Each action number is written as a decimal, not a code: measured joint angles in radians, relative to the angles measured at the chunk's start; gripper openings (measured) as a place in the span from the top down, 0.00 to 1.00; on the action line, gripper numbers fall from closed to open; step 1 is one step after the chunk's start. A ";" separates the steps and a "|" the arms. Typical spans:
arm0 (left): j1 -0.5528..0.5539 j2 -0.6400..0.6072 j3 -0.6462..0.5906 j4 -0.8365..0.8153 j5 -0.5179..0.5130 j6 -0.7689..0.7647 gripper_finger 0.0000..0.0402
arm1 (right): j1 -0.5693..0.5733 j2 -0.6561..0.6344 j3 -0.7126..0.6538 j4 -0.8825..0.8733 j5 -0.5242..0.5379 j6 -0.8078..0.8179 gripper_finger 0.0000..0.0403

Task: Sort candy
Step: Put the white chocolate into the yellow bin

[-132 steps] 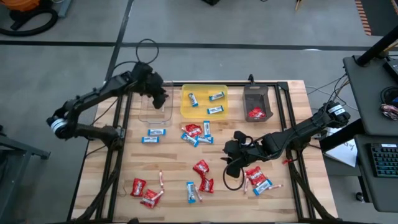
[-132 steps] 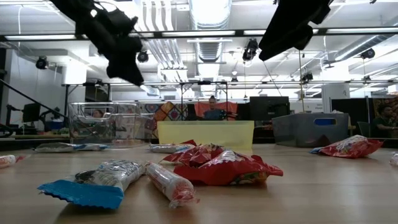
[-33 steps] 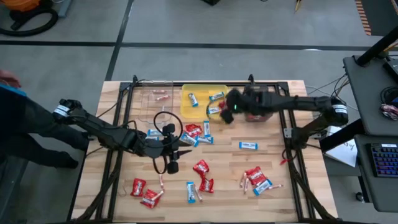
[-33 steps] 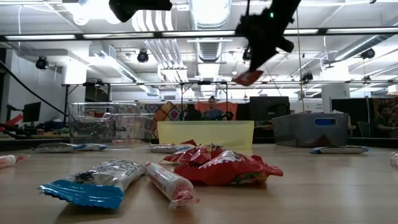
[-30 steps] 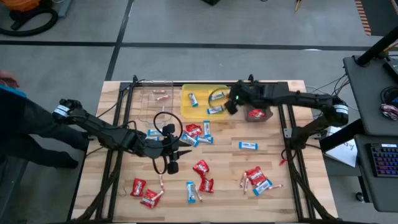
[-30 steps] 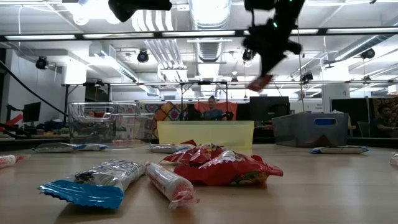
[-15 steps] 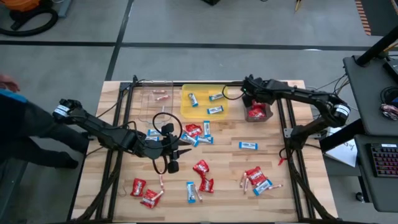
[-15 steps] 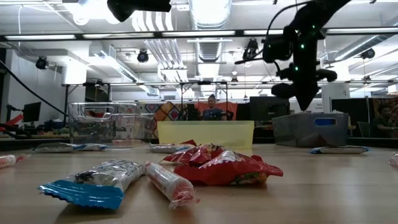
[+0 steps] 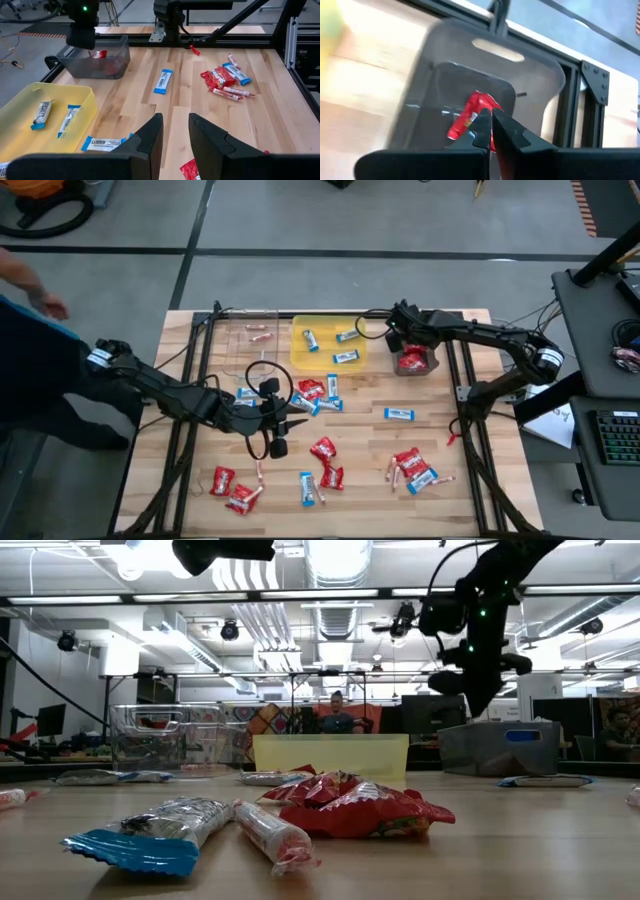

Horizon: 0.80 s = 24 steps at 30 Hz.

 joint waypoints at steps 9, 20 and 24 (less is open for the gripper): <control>0.000 0.000 0.000 -0.022 0.000 0.000 0.81 | 0.144 -0.110 0.054 0.002 0.000 -0.010 0.98; 0.000 0.000 -0.002 -0.097 0.001 -0.044 0.81 | 0.507 -0.227 0.058 0.038 -0.019 0.018 0.98; 0.000 0.000 -0.002 -0.156 0.008 -0.079 0.81 | 0.633 -0.221 0.060 0.039 -0.020 0.050 0.98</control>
